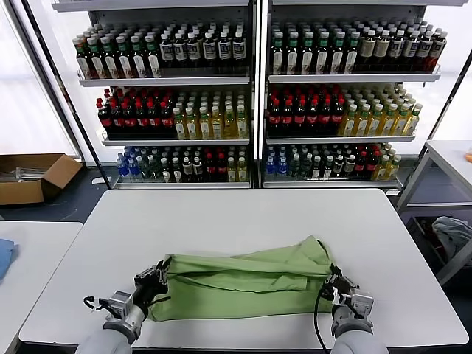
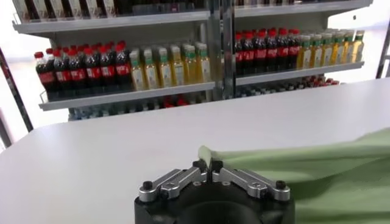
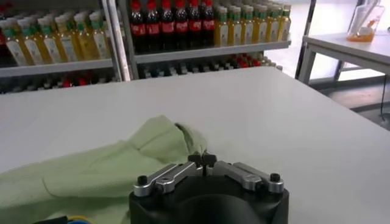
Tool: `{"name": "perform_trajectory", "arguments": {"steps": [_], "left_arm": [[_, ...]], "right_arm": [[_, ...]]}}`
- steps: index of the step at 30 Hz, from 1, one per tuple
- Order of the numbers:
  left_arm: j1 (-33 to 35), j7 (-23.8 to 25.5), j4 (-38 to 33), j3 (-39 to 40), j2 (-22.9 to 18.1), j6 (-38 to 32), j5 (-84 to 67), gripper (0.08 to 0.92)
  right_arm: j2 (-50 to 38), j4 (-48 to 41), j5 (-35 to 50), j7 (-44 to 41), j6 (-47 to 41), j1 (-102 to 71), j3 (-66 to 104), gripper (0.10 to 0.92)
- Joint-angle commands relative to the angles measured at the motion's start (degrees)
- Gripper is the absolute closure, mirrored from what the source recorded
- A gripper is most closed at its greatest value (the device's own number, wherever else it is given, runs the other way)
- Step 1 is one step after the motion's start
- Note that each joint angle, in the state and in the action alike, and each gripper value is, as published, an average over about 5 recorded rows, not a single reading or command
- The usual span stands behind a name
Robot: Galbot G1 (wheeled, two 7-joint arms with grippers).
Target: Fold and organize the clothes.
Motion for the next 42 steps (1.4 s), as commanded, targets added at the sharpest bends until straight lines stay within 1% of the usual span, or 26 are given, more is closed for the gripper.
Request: {"name": "perform_trajectory", "arguments": {"steps": [1, 8, 10, 13, 17, 18, 22, 28, 33, 37, 39, 42], "left_arm": [[4.94, 0.24, -2.66, -0.34, -1.00, -0.88, 2.52, 0.904], [4.72, -0.10, -2.20, -0.22, -2.00, -0.96, 5.39, 0.900], [4.97, -0.36, -3.38, -0.32, -1.95, -0.58, 5.77, 0.875], [5.58, -0.72, -5.79, -0.59, -1.62, 0.48, 5.98, 0.798], [6.63, -1.52, -7.58, -1.24, -1.30, 1.97, 7.32, 0.686], [6.89, -1.85, -7.81, -1.42, -1.32, 2.29, 7.76, 0.651], [7.43, -4.09, -9.30, -2.06, -1.96, 4.13, 8.14, 0.538], [7.02, -7.74, -11.49, -3.48, -4.33, 6.90, 3.65, 0.365], [5.83, -9.61, -9.93, -3.45, -7.02, 9.50, -2.45, 0.227], [5.34, -10.12, -7.86, -3.38, -8.35, 10.84, -5.29, 0.181], [5.25, -10.13, -7.07, -3.35, -8.65, 10.93, -5.60, 0.178], [5.19, -10.23, -6.48, -3.14, -8.95, 11.26, -6.21, 0.177]], "right_arm": [[-0.41, 0.75, -1.03, -0.32, 0.48, -3.72, -0.13, 0.919], [-0.91, -0.07, -2.63, -1.46, -0.67, -3.50, -0.96, 0.919], [-0.86, -0.01, -2.97, -1.42, -1.08, -3.51, -0.99, 0.919], [-0.90, 0.03, -3.38, -1.17, -1.79, -3.35, -0.82, 0.898], [-1.05, 0.53, -3.30, -0.66, -2.24, -2.96, 0.02, 0.801], [-1.10, 0.94, -3.10, -0.58, -2.26, -2.92, 0.31, 0.767], [-1.31, 4.25, -1.12, -0.34, -1.87, -2.95, 1.52, 0.654], [-1.71, 9.99, 1.72, -0.42, -1.27, -2.76, 2.22, 0.481], [-1.87, 10.95, 1.73, -0.61, -1.39, -2.32, 1.35, 0.334], [-2.06, 10.80, 1.82, -0.79, -1.31, -2.32, 1.22, 0.236], [-2.17, 10.72, 1.85, -0.87, -1.22, -2.42, 1.18, 0.212], [-2.20, 10.61, 1.87, -0.96, -1.09, -2.51, 1.11, 0.204]]}}
